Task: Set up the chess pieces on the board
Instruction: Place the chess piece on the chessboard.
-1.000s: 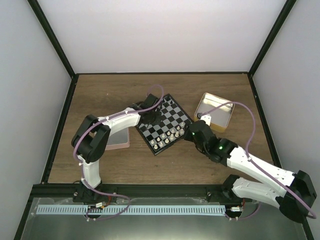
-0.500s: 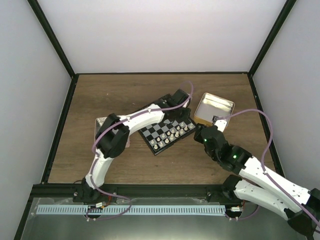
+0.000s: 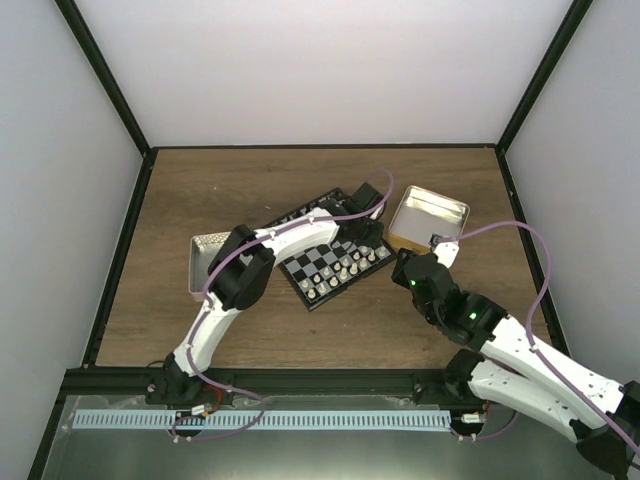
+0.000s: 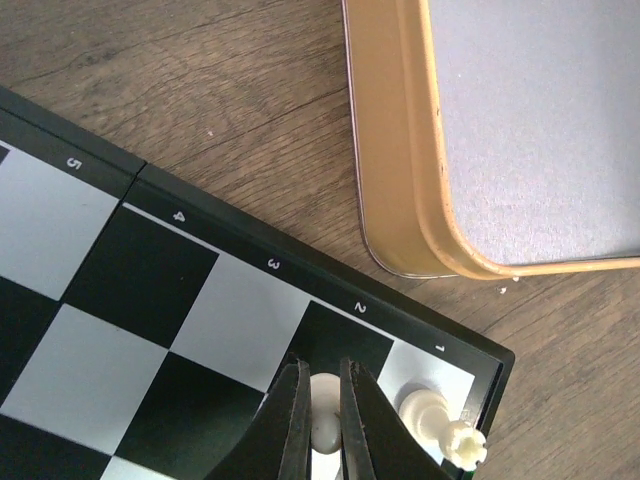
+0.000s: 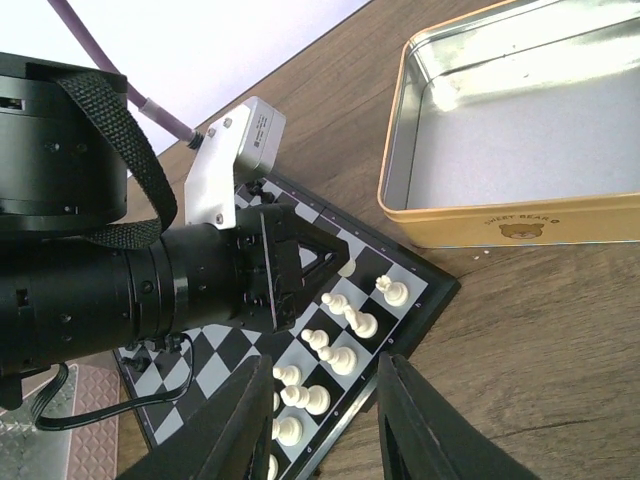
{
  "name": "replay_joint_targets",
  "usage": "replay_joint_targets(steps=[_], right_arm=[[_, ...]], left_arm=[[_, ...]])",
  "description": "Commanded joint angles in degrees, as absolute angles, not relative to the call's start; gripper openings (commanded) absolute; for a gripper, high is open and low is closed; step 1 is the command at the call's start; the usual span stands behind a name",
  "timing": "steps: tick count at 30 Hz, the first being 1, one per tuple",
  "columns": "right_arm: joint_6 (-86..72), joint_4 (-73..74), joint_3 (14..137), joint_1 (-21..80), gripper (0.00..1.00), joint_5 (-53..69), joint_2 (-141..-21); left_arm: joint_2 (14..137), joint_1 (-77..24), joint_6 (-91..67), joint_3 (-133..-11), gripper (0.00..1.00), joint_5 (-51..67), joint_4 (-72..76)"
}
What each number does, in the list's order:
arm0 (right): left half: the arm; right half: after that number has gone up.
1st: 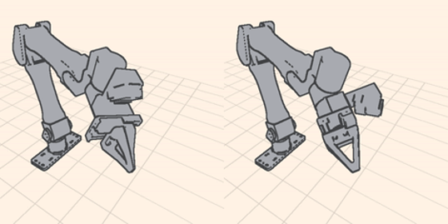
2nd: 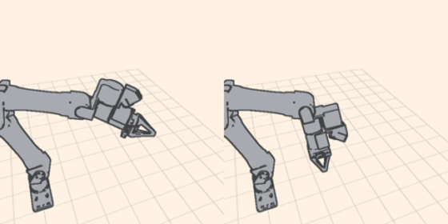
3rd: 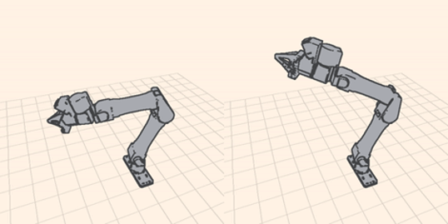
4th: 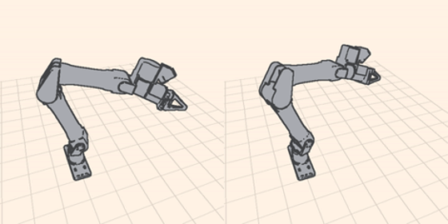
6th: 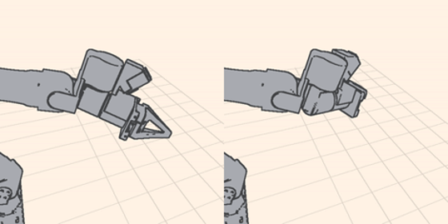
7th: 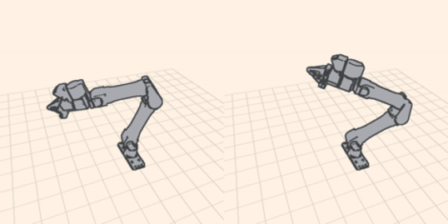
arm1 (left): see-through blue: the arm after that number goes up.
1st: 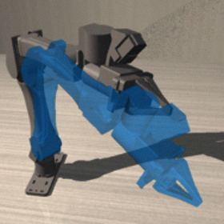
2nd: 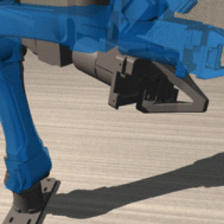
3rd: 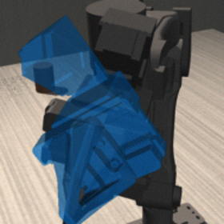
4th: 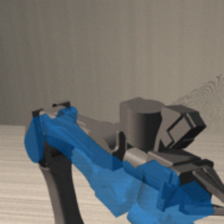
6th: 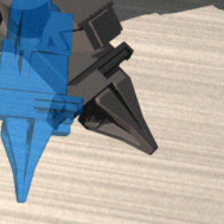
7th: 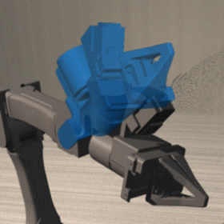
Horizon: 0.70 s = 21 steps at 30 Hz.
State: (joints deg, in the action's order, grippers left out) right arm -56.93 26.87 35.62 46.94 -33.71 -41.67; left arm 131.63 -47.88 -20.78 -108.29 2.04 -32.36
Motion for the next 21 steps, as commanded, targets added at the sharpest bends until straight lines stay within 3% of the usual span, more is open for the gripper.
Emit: replay_joint_targets(steps=[1,16,21], right_arm=[[-58.01,27.54,35.34,46.54,0.3,-36.0,-41.62],[-57.57,27.59,35.51,46.58,0.3,-35.75,-42.23],[-57.49,27.51,35.59,46.59,0.31,-35.67,-42.32]], left_arm=[[134.13,-47.9,-20.48,-111.17,0.07,3.09,-33.11],[136.19,-47.73,-20.39,-112.3,0.11,3.4,-33.39],[135.99,-47.79,-20.22,-112.89,0.19,3.96,-33.73]])
